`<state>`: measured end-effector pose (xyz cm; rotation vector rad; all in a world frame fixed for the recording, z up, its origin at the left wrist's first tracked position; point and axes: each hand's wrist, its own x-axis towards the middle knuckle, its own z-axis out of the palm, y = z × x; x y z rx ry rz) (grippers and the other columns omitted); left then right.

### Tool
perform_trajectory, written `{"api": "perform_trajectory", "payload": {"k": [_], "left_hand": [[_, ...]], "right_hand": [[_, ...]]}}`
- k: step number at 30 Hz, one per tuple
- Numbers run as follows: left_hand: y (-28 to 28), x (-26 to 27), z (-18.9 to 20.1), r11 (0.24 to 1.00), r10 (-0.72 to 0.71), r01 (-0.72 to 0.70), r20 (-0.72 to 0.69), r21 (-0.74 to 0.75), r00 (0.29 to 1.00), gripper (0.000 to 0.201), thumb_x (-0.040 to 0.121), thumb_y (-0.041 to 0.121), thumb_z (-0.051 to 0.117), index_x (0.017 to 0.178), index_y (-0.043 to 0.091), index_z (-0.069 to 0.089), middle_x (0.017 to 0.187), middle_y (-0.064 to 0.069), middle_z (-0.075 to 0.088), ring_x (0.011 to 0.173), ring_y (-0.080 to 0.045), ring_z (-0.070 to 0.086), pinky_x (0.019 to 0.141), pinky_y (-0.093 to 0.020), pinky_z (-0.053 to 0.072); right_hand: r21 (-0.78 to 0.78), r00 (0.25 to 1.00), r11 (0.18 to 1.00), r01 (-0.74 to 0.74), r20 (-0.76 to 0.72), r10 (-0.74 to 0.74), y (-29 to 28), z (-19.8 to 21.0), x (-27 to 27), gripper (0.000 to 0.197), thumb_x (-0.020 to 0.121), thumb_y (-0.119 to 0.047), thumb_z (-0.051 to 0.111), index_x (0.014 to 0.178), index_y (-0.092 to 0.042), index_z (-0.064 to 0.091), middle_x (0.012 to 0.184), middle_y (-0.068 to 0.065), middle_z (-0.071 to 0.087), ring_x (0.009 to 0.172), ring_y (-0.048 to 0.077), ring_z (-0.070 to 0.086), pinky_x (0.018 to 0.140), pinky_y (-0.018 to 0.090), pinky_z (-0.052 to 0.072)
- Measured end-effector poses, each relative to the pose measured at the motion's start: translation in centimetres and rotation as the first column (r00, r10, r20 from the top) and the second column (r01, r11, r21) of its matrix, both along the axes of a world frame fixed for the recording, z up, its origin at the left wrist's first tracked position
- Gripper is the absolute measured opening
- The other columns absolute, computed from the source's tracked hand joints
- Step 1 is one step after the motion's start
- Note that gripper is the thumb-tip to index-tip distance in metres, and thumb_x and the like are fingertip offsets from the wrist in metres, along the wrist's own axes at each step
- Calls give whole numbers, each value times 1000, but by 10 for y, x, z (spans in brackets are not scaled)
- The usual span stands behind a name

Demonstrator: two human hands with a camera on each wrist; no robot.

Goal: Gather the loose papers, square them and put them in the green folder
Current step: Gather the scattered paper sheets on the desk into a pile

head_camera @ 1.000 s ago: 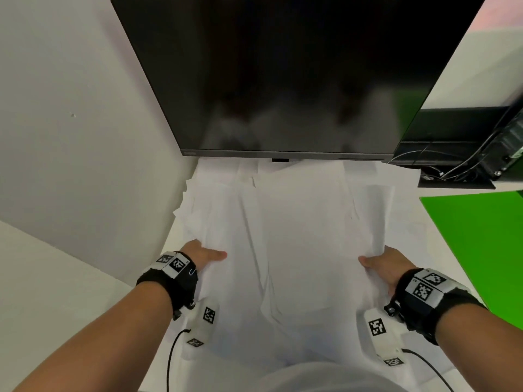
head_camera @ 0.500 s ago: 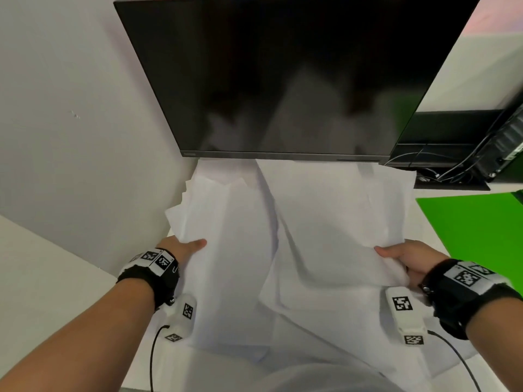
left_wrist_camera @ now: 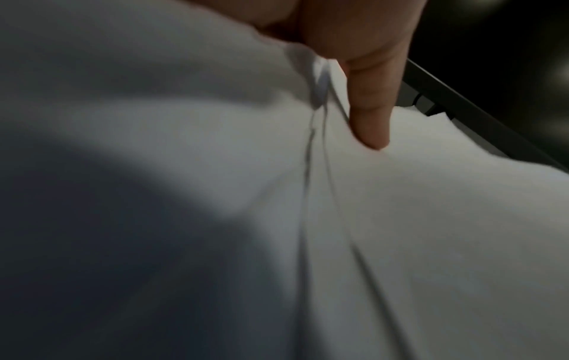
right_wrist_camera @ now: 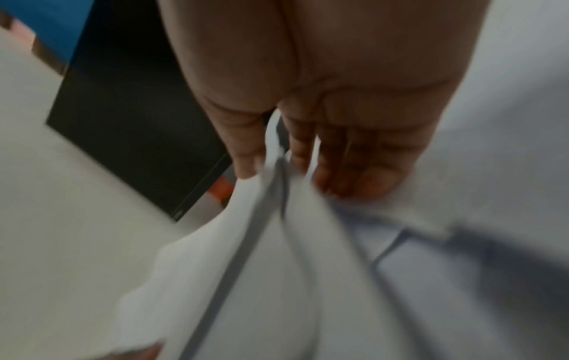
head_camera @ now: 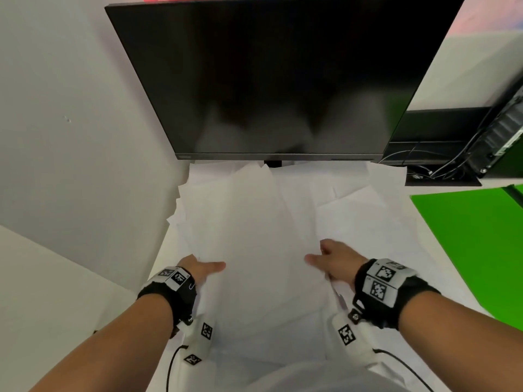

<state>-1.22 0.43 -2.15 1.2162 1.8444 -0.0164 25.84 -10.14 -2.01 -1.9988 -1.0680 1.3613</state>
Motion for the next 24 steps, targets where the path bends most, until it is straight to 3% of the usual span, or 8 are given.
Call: {"api": "perform_trajectory", "payload": {"k": [3,6,9,11,15,18,21,24], "left_hand": [[3,-1,-3,1000,7,-7,-22,0,1000,92,77,39,70,142,-5,22,148,-20,33,134,-33,37,106,-35,33],[3,-2,-6,998,57,-57,4,8,998,90,79,34,69,142,-6,20,149,-20,32,134,-33,35,105,-33,32],[3,-4,-9,996,91,-92,91,5,992,109,58,48,82,140,-4,31,142,-20,42,128,-33,43,107,-34,34],[6,-8,-15,991,128,-130,121,6,984,114,38,53,85,130,-2,46,128,-18,56,115,-34,54,103,-39,41],[9,-7,-15,992,125,-127,106,12,986,72,75,29,74,129,-8,43,131,-20,52,120,-35,49,94,-33,38],[8,-5,-15,991,127,-132,133,29,983,60,79,23,70,125,-7,47,127,-22,53,112,-33,50,89,-31,36],[8,-5,-16,990,135,-141,152,31,979,60,77,24,72,121,-9,49,106,-17,56,98,-29,51,85,-31,37],[10,-7,-17,991,128,-133,147,23,981,60,76,24,73,120,-8,50,102,-13,54,92,-26,48,81,-31,37]], "right_hand": [[69,883,954,293,364,-297,-7,3,53,41,76,-29,71,113,-17,58,123,13,58,109,29,55,92,30,41],[-40,709,884,465,615,-345,-25,15,108,66,71,-32,69,131,-18,45,136,14,48,124,36,46,102,38,39],[-260,805,911,320,582,-116,-33,12,138,54,77,-32,68,122,-3,56,127,18,57,115,33,54,83,29,41],[-268,791,932,245,611,-32,-30,13,143,37,82,-32,63,103,-2,63,113,18,63,104,32,57,73,25,37],[-39,780,916,399,539,-317,-18,15,142,23,83,-24,62,93,-3,61,90,14,61,85,32,57,71,30,42],[-40,820,914,403,459,-342,-6,5,121,27,82,-24,63,98,-3,58,99,17,61,90,32,58,76,32,42],[-111,856,910,399,402,-326,1,-9,107,44,74,-26,71,108,-2,58,105,19,62,96,34,59,78,31,42],[-106,838,903,416,430,-336,-1,-5,113,31,76,-19,67,101,-2,60,94,18,60,86,34,57,77,35,45]]}}
